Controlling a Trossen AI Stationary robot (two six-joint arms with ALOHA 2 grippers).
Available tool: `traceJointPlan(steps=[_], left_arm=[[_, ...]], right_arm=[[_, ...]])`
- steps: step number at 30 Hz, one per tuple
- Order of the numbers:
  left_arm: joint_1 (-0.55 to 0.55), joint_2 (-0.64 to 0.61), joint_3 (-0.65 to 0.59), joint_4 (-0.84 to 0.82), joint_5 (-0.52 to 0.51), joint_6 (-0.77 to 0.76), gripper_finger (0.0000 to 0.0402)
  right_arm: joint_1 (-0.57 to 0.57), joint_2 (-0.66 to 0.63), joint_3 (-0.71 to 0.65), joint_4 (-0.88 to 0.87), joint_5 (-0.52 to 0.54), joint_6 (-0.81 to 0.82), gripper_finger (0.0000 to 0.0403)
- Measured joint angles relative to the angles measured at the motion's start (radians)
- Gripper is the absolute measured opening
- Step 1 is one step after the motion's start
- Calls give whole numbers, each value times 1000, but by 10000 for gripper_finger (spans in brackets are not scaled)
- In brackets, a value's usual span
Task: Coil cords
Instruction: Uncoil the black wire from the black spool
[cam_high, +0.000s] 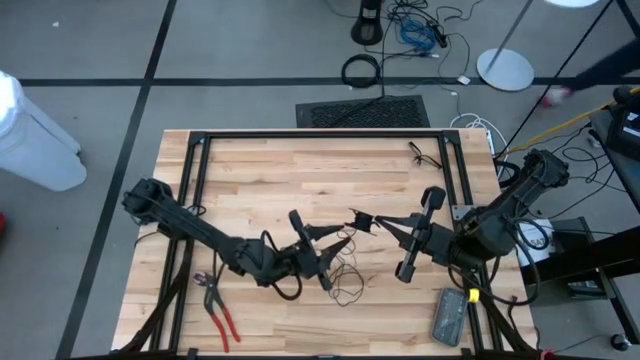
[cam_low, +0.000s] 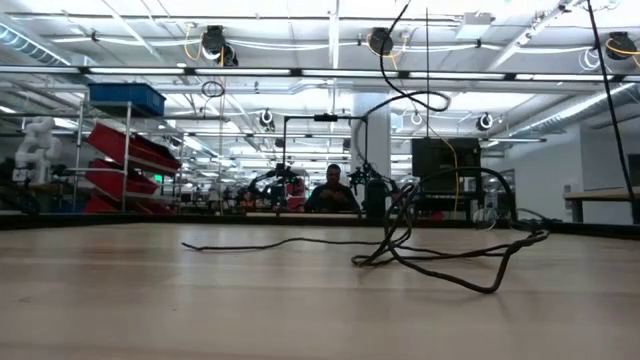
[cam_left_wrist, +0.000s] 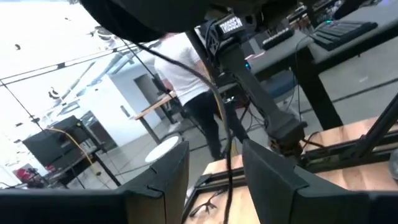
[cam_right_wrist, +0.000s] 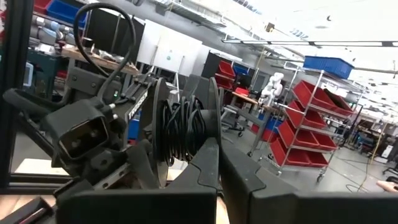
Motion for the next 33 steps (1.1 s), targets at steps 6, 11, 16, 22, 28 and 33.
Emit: traceJointPlan(steps=[6,11,16,22,28,33], left_arm=[[18,19,0,18,4,-36,156],[25,20,0,18,4,-74,151],[26,20,0,29,4,-71,103],[15,17,0,39,-36,-13,9],[-17,17,0,99,-124,145,4],[-59,-12,0,136,-194,267,3]], right_arm=[[-6,0,0,-1,-24,2,0],[-6,0,0,-14,-28,20,0],[-6,0,0,-17,-28,20,0],[-6,0,0,-23,-26,20,0],[-6,0,0,-34,-24,20,0],[-6,0,0,-34,-22,20,0]])
